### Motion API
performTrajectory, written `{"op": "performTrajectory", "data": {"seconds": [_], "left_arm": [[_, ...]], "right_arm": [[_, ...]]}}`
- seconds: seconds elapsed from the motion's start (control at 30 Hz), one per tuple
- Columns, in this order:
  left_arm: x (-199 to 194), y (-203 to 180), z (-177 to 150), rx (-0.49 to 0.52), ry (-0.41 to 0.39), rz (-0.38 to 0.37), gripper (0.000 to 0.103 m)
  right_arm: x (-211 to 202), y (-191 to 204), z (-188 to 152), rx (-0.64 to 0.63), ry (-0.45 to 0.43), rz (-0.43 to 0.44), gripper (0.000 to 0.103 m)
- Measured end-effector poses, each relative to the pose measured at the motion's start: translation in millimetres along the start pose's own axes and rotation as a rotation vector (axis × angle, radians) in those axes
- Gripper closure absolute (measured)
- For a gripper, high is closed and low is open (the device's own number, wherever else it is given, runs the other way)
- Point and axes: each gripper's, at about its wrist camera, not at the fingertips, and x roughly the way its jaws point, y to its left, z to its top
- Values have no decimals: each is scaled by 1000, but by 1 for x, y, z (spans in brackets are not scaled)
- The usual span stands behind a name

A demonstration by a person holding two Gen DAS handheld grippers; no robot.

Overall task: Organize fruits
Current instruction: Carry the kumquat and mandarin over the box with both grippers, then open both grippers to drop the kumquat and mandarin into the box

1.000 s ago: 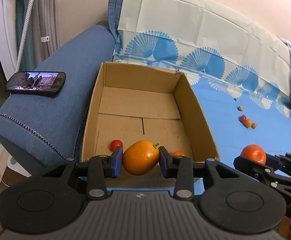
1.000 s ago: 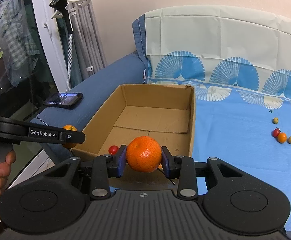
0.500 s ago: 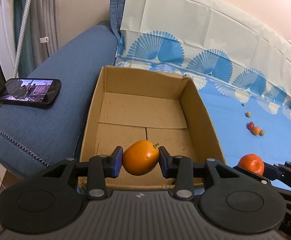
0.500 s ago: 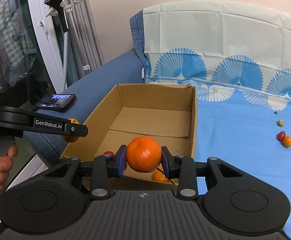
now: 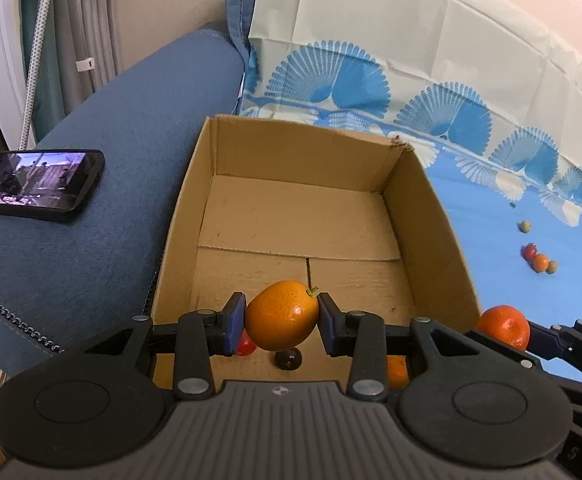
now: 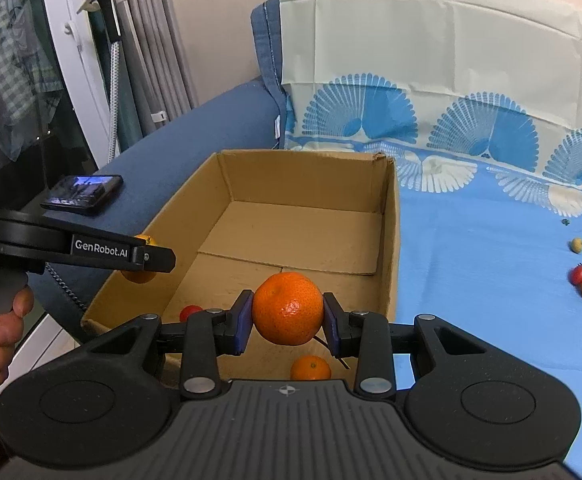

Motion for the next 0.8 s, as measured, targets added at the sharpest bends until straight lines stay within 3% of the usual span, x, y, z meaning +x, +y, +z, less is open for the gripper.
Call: {"op": "performTrajectory", "data": {"seconds": [0.8], "left_arm": [[93,1,-7,55,150,87,60]], "right_arm": [[78,-11,-14,-67,132,-9,65]]}}
